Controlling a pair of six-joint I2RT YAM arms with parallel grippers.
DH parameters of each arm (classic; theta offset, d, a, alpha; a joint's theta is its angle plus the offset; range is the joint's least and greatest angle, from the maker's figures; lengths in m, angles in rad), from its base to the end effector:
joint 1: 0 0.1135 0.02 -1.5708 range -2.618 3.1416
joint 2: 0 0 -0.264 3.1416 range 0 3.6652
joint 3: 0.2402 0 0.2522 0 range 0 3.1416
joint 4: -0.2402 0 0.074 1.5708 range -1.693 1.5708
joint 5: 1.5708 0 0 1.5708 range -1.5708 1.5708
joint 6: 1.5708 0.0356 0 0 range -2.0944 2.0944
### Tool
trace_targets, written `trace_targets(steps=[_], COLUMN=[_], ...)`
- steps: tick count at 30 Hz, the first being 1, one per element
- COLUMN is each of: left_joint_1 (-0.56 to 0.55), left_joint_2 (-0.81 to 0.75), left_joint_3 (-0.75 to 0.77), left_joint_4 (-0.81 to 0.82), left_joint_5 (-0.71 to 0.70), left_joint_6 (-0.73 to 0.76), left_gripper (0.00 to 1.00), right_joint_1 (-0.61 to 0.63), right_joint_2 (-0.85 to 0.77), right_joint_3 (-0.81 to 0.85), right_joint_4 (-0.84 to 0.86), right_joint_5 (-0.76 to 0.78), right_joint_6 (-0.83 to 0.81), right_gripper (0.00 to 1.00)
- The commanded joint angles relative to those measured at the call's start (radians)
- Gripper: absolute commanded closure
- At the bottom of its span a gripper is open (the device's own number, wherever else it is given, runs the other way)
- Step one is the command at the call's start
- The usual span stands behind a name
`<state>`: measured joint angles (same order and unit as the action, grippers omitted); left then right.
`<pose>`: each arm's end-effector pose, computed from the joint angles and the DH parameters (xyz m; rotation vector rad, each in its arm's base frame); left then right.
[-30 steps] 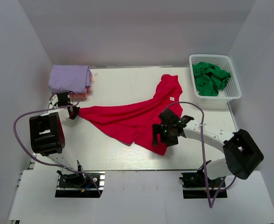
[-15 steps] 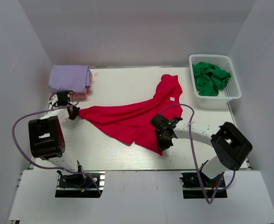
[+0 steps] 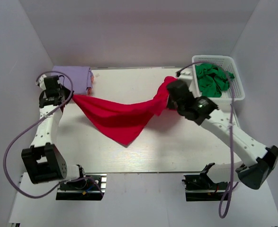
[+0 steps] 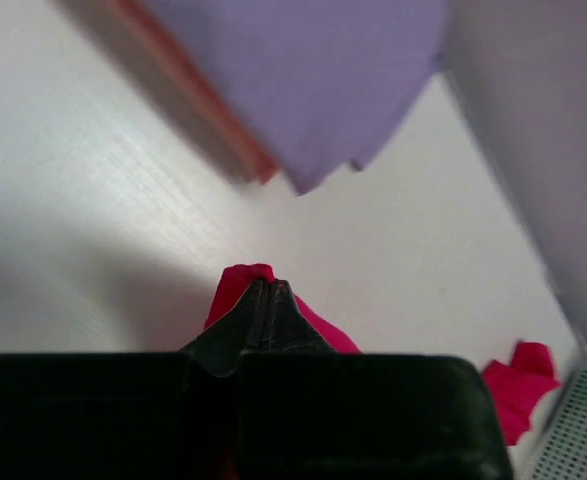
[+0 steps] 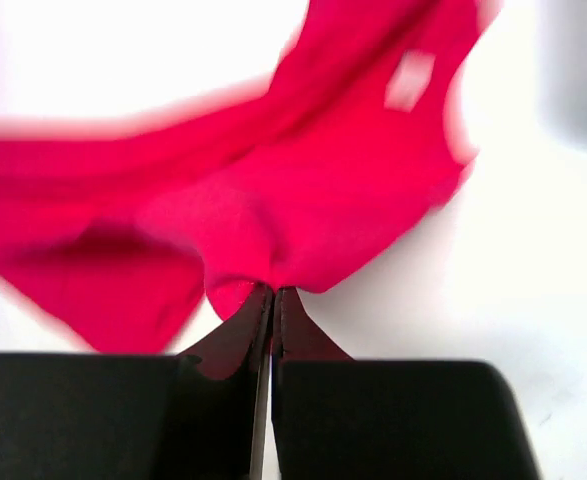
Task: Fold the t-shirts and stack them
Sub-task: Flatten out the tshirt
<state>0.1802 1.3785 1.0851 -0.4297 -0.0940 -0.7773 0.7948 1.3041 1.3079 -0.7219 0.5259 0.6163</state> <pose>0.2979 0.0577 0.2868 -1.1018 2.0170 -0.2017 0.2047 0.1831 0.3601 0.0707 2.1816 0.1942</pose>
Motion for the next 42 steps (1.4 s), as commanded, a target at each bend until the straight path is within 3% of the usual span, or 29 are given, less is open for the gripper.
trace_targets(steps=[1, 3, 4, 7, 12, 16, 18, 22, 24, 26, 29, 35, 38, 42], left_joint_1=[-0.002, -0.002, -0.002, -0.002, -0.002, 0.007, 0.007, 0.007, 0.007, 0.016, 0.016, 0.016, 0.016, 0.016], left_joint_2=[-0.127, -0.2, -0.223, -0.301, -0.394, -0.407, -0.417, -0.444, -0.453, -0.453, -0.475, -0.509, -0.518, -0.495], left_joint_3=[0.128, 0.166, 0.183, 0.277, 0.506, 0.689, 0.784, 0.892, 0.988, 1.031, 1.087, 1.038, 0.952, 0.799], left_joint_4=[-0.052, -0.052, -0.052, -0.061, -0.115, -0.17, -0.202, -0.214, -0.23, -0.256, -0.265, -0.265, -0.256, -0.235], left_joint_5=[0.023, 0.023, 0.023, 0.053, 0.014, -0.006, -0.006, 0.005, 0.017, 0.028, 0.065, 0.103, 0.103, 0.138], left_joint_6=[0.047, 0.047, 0.056, 0.056, 0.105, 0.174, 0.185, 0.207, 0.216, 0.216, 0.216, 0.196, 0.173, 0.129], left_gripper=[1.0, 1.0, 1.0, 1.0, 1.0, 1.0, 1.0, 1.0, 1.0, 1.0, 1.0, 1.0, 1.0, 1.0], right_joint_1=[-0.044, -0.054, -0.066, -0.075, -0.069, -0.069, -0.068, -0.069, -0.072, -0.072, -0.08, -0.094, -0.091, -0.086], right_joint_2=[-0.052, -0.084, -0.115, -0.205, -0.224, -0.177, -0.192, -0.262, -0.319, -0.362, -0.411, -0.394, -0.373, -0.333], right_joint_3=[0.143, 0.245, 0.261, 0.3, 0.48, 0.77, 0.826, 0.847, 0.855, 0.854, 0.857, 0.832, 0.775, 0.514], right_joint_4=[-0.019, 0.01, 0.112, 0.291, 0.401, 0.34, 0.331, 0.323, 0.279, 0.268, 0.26, 0.28, 0.376, 0.567], right_joint_5=[0.315, 0.383, 0.441, 0.488, 0.503, 0.413, 0.389, 0.304, 0.127, 0.093, -0.09, -0.115, 0.0, 0.285], right_joint_6=[-0.111, -0.197, -0.275, -0.446, -0.752, -0.895, -0.949, -0.978, -0.974, -0.954, -0.925, -0.914, -0.949, -1.058], right_gripper=[1.0, 1.0, 1.0, 1.0, 1.0, 1.0, 1.0, 1.0, 1.0, 1.0, 1.0, 1.0, 1.0, 1.0])
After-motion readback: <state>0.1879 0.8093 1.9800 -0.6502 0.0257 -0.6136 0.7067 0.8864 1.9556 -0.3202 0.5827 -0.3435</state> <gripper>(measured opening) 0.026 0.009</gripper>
